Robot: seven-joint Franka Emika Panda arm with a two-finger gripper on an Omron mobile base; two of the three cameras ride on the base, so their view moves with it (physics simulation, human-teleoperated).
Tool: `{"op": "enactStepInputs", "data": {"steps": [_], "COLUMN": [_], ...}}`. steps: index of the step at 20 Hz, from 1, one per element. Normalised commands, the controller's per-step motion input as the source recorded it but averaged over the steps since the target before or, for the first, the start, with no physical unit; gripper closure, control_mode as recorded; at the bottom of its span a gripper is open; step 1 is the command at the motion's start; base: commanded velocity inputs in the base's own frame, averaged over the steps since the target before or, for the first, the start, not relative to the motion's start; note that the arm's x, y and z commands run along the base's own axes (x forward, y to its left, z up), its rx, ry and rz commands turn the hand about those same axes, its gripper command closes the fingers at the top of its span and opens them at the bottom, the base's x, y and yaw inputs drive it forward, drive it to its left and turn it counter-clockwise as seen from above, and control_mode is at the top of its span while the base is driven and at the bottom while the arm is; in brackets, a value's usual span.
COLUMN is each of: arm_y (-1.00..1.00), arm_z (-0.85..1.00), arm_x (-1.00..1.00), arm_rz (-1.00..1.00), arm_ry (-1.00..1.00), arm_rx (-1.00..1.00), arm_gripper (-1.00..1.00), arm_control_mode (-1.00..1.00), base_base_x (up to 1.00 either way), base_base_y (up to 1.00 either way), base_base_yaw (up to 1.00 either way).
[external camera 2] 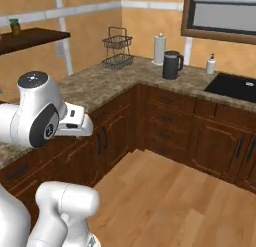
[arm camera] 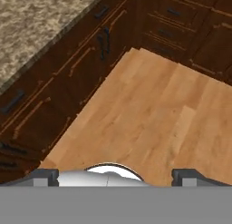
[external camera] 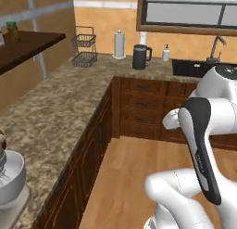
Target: Navigate to the fridge.
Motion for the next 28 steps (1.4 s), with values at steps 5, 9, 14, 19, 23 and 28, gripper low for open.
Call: {"op": "enactStepInputs", "data": {"steps": [5,9,14,19,23,28], "arm_y": [0.0,0.0,0.0,0.0,0.0,0.0], "arm_z": [0.0,0.0,0.0,0.0,0.0,0.0], "arm_x": [0.0,0.0,0.0,0.0,0.0,0.0], "arm_rz": [0.0,0.0,0.0,0.0,0.0,0.0], "arm_ry": [0.0,0.0,0.0,0.0,0.0,0.0], "arm_rx": [0.0,0.0,0.0,0.0,0.0,0.0], "arm_gripper": [-1.0,-1.0,-1.0,-1.0,-1.0,-1.0], "arm_control_mode": [1.0,1.0,1.0,1.0,1.0,1.0], "base_base_x": [0.0,0.0,0.0,0.0,0.0,0.02], "base_base_y": [0.0,0.0,-0.03,-0.02,0.0,-0.03], "base_base_yaw": [-1.0,-1.0,-0.98,-0.99,-1.0,-0.96]}}
